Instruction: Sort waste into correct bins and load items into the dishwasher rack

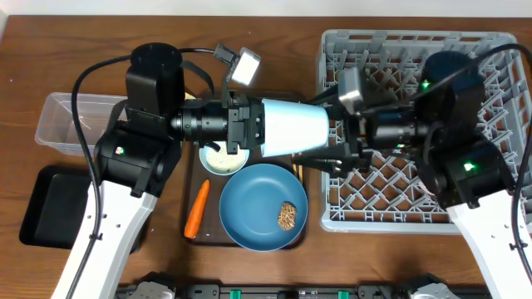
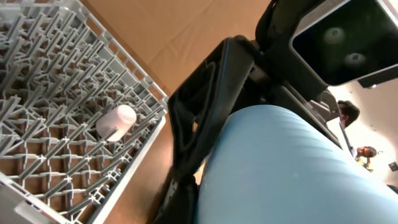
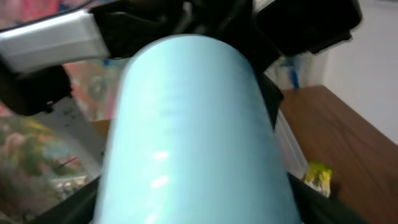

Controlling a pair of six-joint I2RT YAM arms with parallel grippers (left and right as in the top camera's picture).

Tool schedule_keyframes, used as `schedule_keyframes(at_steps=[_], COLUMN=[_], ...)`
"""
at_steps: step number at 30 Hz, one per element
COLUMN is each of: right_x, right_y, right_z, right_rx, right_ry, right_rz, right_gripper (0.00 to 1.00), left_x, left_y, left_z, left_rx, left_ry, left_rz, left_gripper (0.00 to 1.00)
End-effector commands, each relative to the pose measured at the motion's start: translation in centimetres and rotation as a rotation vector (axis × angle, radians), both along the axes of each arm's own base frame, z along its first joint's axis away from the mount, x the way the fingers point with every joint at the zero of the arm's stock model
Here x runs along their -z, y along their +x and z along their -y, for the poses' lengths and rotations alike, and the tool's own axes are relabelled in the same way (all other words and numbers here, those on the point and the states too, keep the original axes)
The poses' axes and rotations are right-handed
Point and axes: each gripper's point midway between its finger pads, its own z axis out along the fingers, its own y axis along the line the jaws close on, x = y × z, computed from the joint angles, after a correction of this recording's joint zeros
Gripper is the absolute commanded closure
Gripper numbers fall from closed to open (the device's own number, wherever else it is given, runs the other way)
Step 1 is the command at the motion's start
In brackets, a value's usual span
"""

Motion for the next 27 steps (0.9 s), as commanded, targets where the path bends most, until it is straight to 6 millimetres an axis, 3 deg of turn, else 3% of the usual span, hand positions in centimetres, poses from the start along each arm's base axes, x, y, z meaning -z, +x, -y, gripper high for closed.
schedule_keyframes(at_steps=[1, 10, 13, 19, 21, 27], right_x=[-0.6, -0.9, -1.1, -1.8, -2.0, -1.7], right_y=[0.4, 0.3, 0.5, 0.6, 0.6, 1.9], right_z=[-0.5, -0.4, 0.1, 1.6, 2.0, 4.4], right_rx=[0.046, 0.048, 0.067, 0.115, 0.131, 0.273], right_ry=[-0.006, 0.001, 0.003, 0.007, 0.007, -0.025], right_rz=[0.029, 0.045, 0.053, 0.065, 0.067, 0.043], right_gripper=[0.33, 0.44, 0.46, 0.46, 0.45, 0.45], left_x=[-1.0, -1.1, -1.4, -1.7, -1.9, -2.0], left_y=[-0.7, -0.7, -0.6, -0.3, -0.2, 0.9], left_z=[-0.1, 0.0, 0.0, 0.0, -0.1, -1.0], left_rx=[0.015, 0.015, 0.014, 0.004, 0.000, -0.042], left_ry=[-0.016, -0.017, -0.023, -0.030, -0.032, -0.033], left_rz=[0.026, 0.031, 0.052, 0.085, 0.095, 0.108], left_gripper=[0.94, 0.94, 0.78, 0.64, 0.54, 0.53])
